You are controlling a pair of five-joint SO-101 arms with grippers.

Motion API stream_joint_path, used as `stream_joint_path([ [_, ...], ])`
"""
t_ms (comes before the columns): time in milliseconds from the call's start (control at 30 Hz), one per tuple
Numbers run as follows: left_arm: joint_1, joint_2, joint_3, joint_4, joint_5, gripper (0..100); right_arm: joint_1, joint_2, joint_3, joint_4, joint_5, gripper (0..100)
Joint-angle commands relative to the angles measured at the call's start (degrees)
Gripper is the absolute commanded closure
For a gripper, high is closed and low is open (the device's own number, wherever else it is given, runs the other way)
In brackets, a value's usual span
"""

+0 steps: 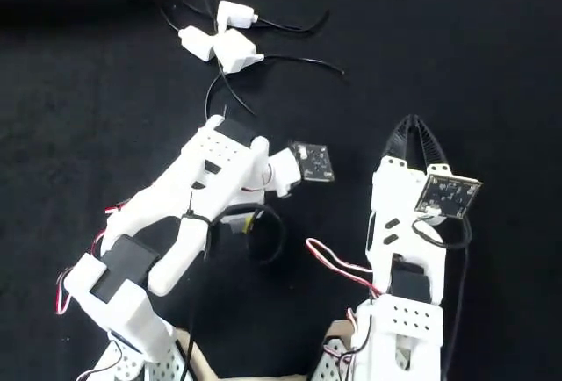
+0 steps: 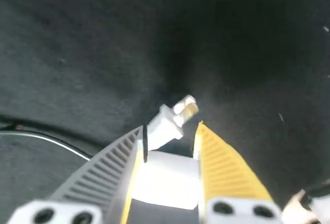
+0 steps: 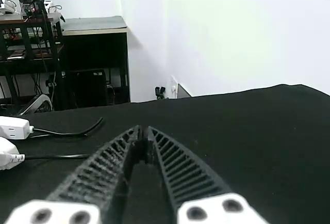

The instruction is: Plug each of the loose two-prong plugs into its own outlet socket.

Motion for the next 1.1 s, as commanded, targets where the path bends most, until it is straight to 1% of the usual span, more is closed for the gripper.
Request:
stream_joint_path([
  [0,-0.9,-1.9,-2.4,4.4,0.1,84,0.6,0.2,-0.1,0.1,-0.4,98.5],
  [67,-2.3,-1.9,-2.5,5.6,0.0,84,0.5,0.2,-0.1,0.2,-0.4,98.5],
  [167,-5.7,-1.9,-3.7,4.7,-0.3,83,0.5,0.2,-0.1,0.2,-0.4,98.5],
  [333,-9.2,-1.7,-3.6,2.4,-5.2,83,0.5,0.2,-0.1,0.2,-0.4,98.5],
  [500,-8.7,1.7,-2.7,-1.3,-6.4,84,0.5,0.2,-0.1,0.2,-0.4,98.5],
  [600,-6.8,4.7,-3.4,-3.1,-6.4,84,0.5,0.2,-0.1,0.2,-0.4,98.5],
  [767,-4.3,8.8,-7.3,-3.1,-7.2,84,0.5,0.2,-0.1,0.2,-0.4,98.5],
  [900,-4.4,10.6,-9.6,-3.0,-11.2,84,0.5,0.2,-0.1,0.2,-0.4,98.5],
  [1067,-4.4,12.7,-9.8,-3.0,-11.4,85,0.5,0.2,-0.1,0.2,-0.4,98.5],
])
